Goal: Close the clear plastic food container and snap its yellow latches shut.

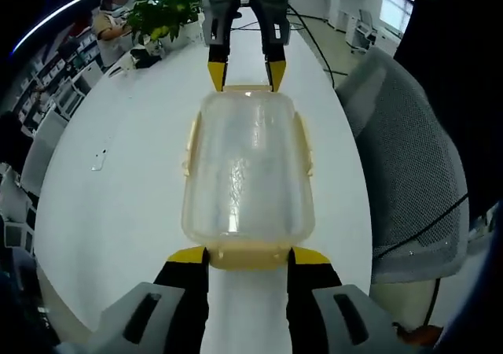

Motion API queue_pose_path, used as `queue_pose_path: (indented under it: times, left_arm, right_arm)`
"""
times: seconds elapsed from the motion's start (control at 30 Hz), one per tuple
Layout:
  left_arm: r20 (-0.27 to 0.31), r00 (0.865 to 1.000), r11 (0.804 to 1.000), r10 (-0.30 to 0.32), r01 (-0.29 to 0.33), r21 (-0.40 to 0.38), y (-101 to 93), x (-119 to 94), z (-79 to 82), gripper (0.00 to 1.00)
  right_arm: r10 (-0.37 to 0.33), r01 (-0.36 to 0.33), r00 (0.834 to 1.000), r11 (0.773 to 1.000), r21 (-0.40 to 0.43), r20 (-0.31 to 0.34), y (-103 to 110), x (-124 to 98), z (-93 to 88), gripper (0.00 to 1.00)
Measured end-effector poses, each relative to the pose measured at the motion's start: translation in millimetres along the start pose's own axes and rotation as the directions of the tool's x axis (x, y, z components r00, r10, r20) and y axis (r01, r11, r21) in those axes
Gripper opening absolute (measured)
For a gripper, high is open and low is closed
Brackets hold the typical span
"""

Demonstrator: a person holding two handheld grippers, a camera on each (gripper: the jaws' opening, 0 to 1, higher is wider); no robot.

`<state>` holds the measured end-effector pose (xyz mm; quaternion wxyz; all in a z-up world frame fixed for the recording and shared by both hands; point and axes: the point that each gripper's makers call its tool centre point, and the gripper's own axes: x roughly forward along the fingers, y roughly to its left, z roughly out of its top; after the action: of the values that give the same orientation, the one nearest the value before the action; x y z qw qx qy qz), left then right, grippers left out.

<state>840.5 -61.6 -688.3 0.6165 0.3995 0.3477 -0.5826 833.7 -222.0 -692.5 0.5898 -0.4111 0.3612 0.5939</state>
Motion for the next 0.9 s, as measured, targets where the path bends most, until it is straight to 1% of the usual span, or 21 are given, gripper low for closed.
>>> queue_pose_path:
  times: [0.33,0.9]
  left_arm:
    - [0.011,1.000,1.000,-0.010,0.009,0.009,3.8,11.1,16.4,0.32]
    - [0.035,0.999,1.000,-0.026,0.026,0.013,10.2,28.8,37.5,0.33]
  right_arm:
    - [0.002,-0.001,1.000,1.000,0.020,-0.012,-0.8,-3.8,-19.9,0.35]
    - [0.008,-0.006,0.999,0.999,0.042,-0.034,-3.8,-6.4,-47.8,0.36]
